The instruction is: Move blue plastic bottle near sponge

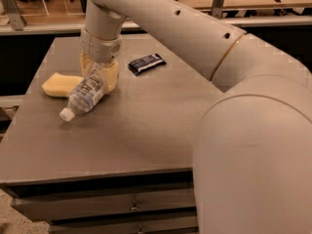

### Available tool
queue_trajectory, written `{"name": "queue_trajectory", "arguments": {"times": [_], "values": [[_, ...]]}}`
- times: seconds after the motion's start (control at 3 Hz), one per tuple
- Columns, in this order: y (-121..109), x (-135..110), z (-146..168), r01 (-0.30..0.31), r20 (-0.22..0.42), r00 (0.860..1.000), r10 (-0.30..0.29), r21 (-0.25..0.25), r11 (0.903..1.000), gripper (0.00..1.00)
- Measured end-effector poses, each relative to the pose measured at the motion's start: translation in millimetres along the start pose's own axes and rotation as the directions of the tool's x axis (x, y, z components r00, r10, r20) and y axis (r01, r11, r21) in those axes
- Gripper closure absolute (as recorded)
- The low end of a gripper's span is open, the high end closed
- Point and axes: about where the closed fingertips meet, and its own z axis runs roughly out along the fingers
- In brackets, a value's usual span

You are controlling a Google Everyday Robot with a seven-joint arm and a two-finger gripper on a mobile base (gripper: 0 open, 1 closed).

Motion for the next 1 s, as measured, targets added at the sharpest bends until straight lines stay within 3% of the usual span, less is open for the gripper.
{"name": "queue_trajectory", "arguments": {"times": [0.67,1.0], "values": [[-1.6,-0.5,4.4,0.002,0.003,1.0,-0.002,0.001,1.0,0.06],[-2.2,-0.7,5.9,0.002,0.004,1.0,-0.002,0.001,1.0,0.0]]}}
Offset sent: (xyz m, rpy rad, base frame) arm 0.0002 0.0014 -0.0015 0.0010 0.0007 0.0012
